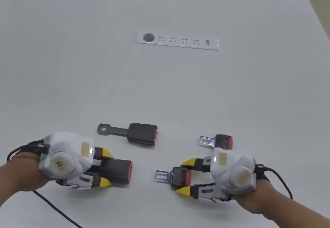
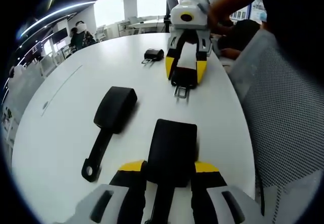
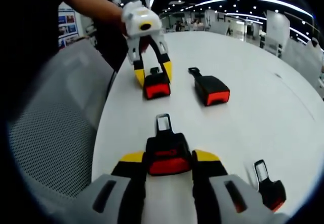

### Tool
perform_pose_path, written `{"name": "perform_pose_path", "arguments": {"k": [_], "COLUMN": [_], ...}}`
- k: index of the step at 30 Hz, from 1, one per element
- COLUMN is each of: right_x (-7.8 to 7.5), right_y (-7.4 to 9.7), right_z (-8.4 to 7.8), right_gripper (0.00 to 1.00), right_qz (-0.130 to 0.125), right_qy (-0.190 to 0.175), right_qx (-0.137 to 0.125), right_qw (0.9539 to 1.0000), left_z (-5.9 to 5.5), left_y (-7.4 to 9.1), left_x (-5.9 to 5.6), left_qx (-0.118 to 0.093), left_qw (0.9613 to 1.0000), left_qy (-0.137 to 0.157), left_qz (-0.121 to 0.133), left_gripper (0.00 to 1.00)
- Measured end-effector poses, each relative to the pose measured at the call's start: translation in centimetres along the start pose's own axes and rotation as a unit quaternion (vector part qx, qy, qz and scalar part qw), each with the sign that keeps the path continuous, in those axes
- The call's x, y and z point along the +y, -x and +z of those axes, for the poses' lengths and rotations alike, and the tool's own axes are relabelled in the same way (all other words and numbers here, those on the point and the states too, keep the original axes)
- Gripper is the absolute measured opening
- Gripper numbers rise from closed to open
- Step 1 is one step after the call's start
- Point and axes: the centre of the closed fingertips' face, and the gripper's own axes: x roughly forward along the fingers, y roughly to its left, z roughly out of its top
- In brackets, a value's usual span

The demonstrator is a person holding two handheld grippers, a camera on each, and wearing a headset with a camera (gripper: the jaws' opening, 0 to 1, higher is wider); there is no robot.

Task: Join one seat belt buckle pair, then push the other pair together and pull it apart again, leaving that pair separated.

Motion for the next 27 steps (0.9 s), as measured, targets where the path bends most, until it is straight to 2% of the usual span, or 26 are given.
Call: {"name": "perform_pose_path", "arguments": {"k": [11,22,27], "right_x": [0.6,1.3,1.2], "right_y": [-2.3,-4.1,-4.7], "right_z": [1.9,3.4,4.0], "right_gripper": [0.35,0.35,0.35], "right_qz": [0.011,0.017,0.016], "right_qy": [0.014,0.014,0.013], "right_qx": [-0.005,-0.015,-0.014], "right_qw": [0.9998,0.9997,0.9997], "left_z": [-0.1,-0.2,-0.2], "left_y": [0.1,0.0,-0.1], "left_x": [-0.1,-0.1,-0.1], "left_qx": [0.010,0.019,0.027], "left_qw": [0.9999,0.9997,0.9993], "left_qy": [-0.008,-0.007,-0.017], "left_qz": [-0.008,-0.012,-0.017], "left_gripper": [0.35,0.35,0.36]}}
